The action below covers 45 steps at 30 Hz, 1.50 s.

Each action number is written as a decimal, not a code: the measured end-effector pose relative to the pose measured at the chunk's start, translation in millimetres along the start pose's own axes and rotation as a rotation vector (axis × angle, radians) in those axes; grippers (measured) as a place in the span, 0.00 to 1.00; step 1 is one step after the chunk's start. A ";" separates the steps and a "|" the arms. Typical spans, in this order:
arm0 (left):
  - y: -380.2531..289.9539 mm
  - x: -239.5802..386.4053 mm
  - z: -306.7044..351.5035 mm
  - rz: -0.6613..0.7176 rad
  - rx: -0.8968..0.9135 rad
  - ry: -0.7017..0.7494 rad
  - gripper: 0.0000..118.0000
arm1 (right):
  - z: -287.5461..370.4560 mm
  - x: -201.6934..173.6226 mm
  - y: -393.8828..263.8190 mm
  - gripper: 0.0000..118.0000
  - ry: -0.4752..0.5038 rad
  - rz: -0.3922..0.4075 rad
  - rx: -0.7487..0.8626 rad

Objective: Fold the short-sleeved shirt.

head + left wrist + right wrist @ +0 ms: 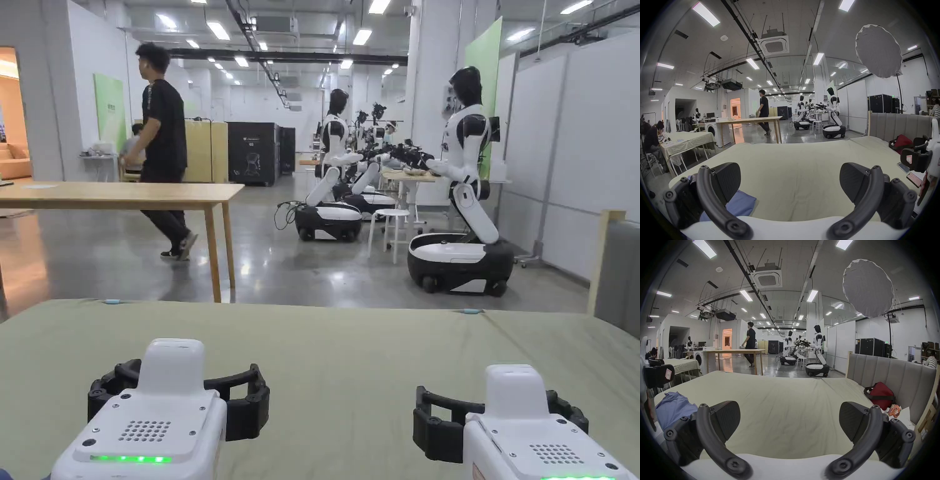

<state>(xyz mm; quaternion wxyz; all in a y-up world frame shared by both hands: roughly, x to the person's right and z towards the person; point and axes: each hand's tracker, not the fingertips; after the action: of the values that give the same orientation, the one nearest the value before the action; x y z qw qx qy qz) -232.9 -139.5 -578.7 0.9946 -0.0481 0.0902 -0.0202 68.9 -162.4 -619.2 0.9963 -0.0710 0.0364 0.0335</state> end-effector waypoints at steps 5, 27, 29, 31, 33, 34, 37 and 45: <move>0.7 -0.9 1.0 -0.001 0.008 0.002 1.00 | -0.6 -1.2 -0.3 1.00 0.004 -0.001 -0.001; -117.1 -67.8 -25.5 1.632 -0.485 -0.344 1.00 | 2.6 -85.6 -49.2 1.00 0.025 1.689 0.330; -93.3 -64.3 -18.8 1.444 -0.393 -0.334 1.00 | -0.9 -80.5 -28.8 1.00 -0.013 1.389 0.245; -60.5 -61.8 -23.3 1.206 -0.312 -0.330 1.00 | -2.6 -68.3 -10.3 1.00 0.017 1.042 0.164; -24.3 -50.7 -15.3 0.894 -0.220 -0.281 1.00 | -2.9 -48.1 4.9 1.00 0.017 0.682 0.117; -2.3 -30.3 1.7 0.694 -0.130 -0.241 1.00 | -3.6 -36.2 9.9 1.00 0.015 0.493 0.096; 28.6 12.3 24.4 0.208 0.019 -0.062 1.00 | -1.9 -1.7 15.1 1.00 0.050 0.056 0.053; 43.4 71.1 46.6 -0.077 0.066 -0.006 1.00 | 5.9 20.7 12.0 1.00 0.008 -0.120 0.054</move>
<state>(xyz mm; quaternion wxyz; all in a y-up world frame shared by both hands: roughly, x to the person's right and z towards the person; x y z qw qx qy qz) -153.2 -95.5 -550.0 0.9944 -0.0187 0.0848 -0.0611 89.0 -148.5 -616.6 0.9979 -0.0464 0.0368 -0.0278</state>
